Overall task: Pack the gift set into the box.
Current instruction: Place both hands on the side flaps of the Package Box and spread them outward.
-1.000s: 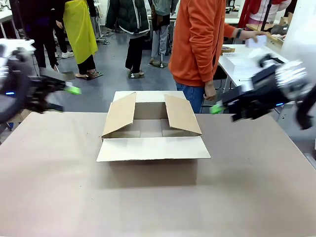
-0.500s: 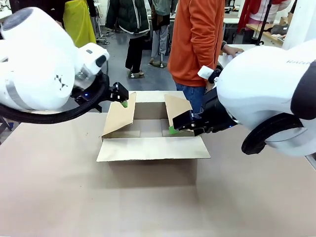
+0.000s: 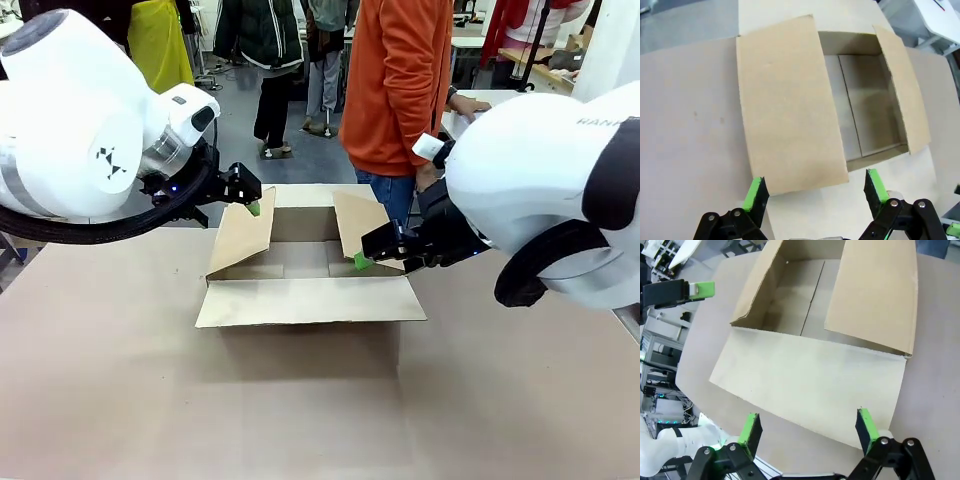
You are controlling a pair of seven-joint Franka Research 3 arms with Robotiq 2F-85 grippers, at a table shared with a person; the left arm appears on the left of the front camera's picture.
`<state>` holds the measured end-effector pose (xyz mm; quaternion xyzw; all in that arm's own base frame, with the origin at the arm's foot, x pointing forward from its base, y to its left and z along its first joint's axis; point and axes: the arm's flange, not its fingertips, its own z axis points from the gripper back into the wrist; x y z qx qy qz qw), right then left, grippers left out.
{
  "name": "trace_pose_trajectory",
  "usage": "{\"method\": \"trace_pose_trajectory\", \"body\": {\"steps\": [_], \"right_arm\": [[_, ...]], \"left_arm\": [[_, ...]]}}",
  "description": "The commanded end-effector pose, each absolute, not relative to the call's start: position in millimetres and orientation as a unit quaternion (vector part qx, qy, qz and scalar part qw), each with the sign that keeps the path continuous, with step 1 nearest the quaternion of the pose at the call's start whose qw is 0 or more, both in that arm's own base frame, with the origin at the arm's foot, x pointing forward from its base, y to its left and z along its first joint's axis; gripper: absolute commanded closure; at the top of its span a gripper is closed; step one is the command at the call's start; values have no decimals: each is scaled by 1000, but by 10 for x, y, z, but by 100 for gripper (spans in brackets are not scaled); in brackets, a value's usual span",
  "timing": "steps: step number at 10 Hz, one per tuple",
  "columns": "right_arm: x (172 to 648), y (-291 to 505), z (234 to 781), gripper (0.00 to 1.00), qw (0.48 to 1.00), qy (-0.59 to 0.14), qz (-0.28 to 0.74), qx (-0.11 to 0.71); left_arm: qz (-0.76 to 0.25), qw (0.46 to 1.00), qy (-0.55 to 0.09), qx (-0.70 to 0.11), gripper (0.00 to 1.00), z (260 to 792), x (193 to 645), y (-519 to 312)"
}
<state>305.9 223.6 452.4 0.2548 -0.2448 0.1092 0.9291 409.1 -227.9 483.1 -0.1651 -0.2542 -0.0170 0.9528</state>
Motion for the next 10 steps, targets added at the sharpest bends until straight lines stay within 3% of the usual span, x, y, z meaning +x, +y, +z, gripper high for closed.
{"method": "trace_pose_trajectory", "body": {"steps": [1,6,10], "right_arm": [[3073,2233,4557,0,931,-239,111,252],[3073,2233,4557,0,931,-239,111,252],[3056,2242,4524,0,929,-244,110,255]], "left_arm": [[-63,950,-281,-117,0,4970,4018,-2477],[-61,971,-232,20,0,5107,4862,-3225],[-41,974,-213,68,0,4902,5096,-3334]]}}
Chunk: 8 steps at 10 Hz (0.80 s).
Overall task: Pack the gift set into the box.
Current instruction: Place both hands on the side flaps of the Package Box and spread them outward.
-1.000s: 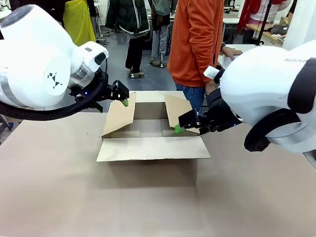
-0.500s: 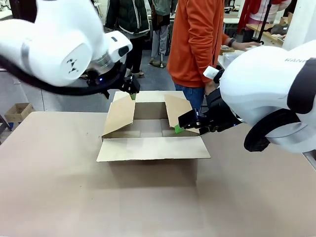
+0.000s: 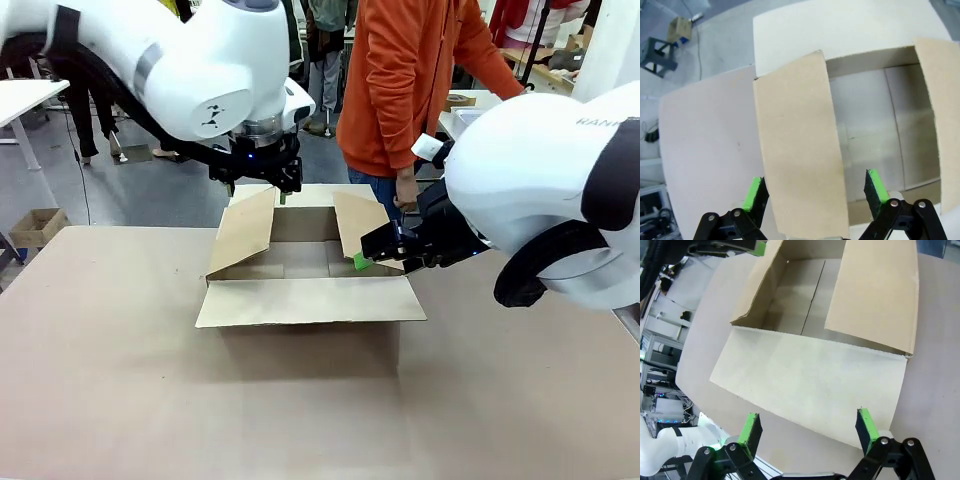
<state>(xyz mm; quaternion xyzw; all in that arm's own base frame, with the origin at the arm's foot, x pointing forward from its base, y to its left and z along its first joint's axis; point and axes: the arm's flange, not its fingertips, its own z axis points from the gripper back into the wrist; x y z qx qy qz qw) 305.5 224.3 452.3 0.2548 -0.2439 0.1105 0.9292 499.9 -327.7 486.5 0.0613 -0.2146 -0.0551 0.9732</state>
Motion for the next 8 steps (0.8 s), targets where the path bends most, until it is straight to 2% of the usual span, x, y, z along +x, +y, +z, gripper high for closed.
{"method": "trace_pose_trajectory", "body": {"steps": [1,2,4,5,8], "right_arm": [[3156,2219,4581,0,914,-291,124,255],[3246,2241,4618,0,903,-328,123,249],[3391,2290,4603,0,900,-353,111,232],[3194,2206,4699,0,911,-315,111,241],[3194,2206,4699,0,911,-315,111,241]], "left_arm": [[-42,975,-206,68,0,4867,5135,-3327],[-42,976,-202,67,0,4845,5164,-3325],[-37,977,-193,80,0,4780,5229,-3315],[-28,977,-193,89,0,4738,5251,-3307],[-44,984,-159,69,0,4462,5354,-3265]]}}
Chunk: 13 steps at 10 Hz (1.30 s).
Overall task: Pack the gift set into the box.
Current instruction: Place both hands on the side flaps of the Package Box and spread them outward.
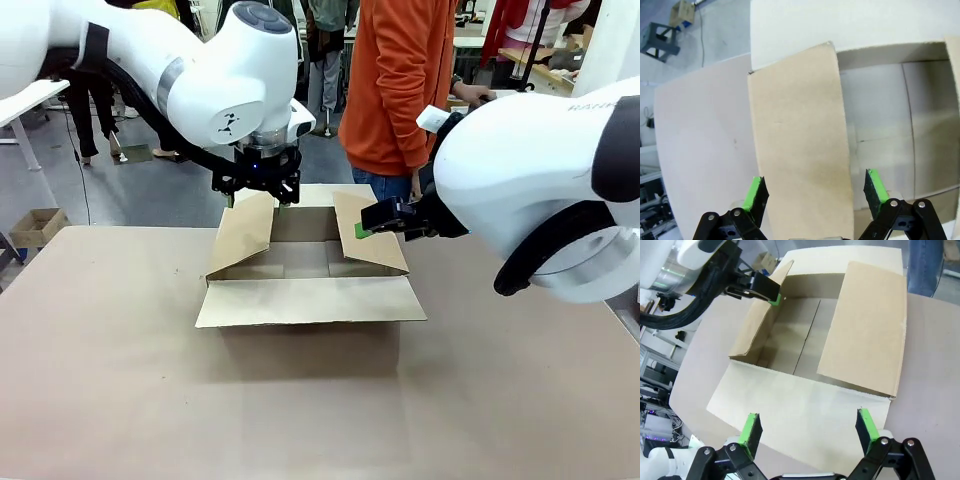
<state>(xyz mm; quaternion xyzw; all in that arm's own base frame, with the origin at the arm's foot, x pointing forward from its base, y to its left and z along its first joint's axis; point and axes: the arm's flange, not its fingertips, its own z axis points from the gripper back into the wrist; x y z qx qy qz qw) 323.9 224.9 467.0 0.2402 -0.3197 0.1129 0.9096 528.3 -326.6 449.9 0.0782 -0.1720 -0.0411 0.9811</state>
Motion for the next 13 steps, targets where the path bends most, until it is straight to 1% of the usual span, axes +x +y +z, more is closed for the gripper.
{"method": "trace_pose_trajectory", "body": {"steps": [1,2,5,6,9,11,13], "right_arm": [[3194,2206,4699,0,911,-315,111,241],[3194,2206,4699,0,911,-315,111,241],[3194,2206,4699,0,911,-315,111,241],[3194,2206,4699,0,911,-315,111,241],[3194,2206,4699,0,911,-315,111,241],[3194,2206,4699,0,911,-315,111,241],[3194,2206,4699,0,911,-315,111,241]], "left_arm": [[-38,986,-151,66,0,4376,5371,-3232],[-34,987,-144,61,0,4309,5376,-3204],[-20,986,-139,88,0,4238,5380,-3169],[-20,985,-145,87,0,4277,5359,-3171],[-17,982,-148,120,0,4441,5261,-3149],[-8,976,-177,129,0,4667,5148,-3025],[6,974,-177,140,0,4766,5129,-2869]]}}
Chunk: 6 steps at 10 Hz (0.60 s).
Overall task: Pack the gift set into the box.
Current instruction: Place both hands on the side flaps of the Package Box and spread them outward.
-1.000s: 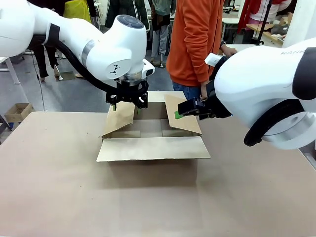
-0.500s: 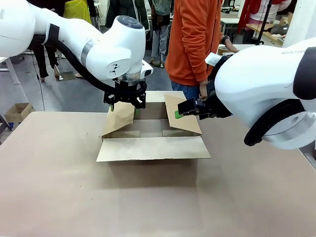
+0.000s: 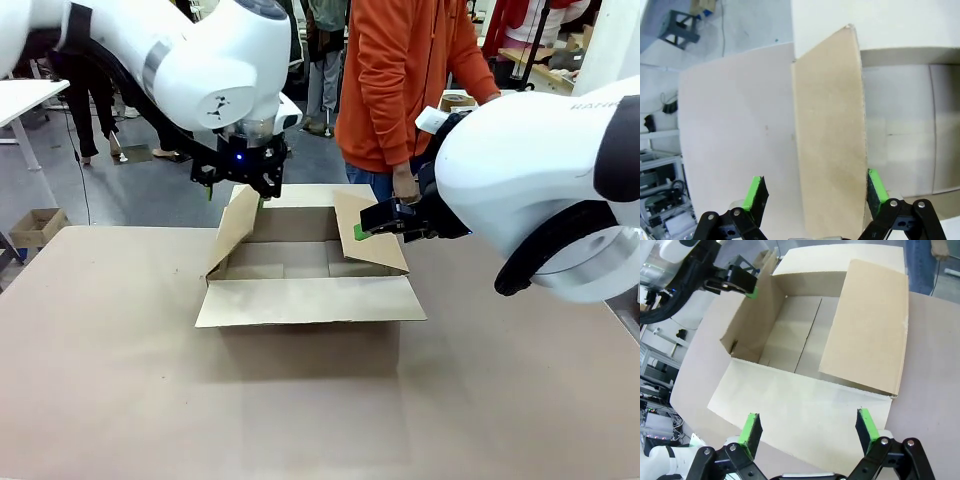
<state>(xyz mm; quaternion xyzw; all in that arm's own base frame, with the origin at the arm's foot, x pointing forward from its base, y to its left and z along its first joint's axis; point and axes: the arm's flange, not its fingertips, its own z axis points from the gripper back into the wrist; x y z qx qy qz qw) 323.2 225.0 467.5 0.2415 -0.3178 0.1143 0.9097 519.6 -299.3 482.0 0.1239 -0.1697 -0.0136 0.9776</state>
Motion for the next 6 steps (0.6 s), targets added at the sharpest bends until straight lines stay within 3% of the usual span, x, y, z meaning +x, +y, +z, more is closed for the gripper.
{"method": "trace_pose_trajectory", "body": {"steps": [1,6], "right_arm": [[3194,2206,4699,0,911,-315,111,241],[3194,2206,4699,0,911,-315,111,241]], "left_arm": [[21,973,-180,144,0,4812,5125,-2747],[73,981,-174,48,0,4769,4999,-2017]]}}
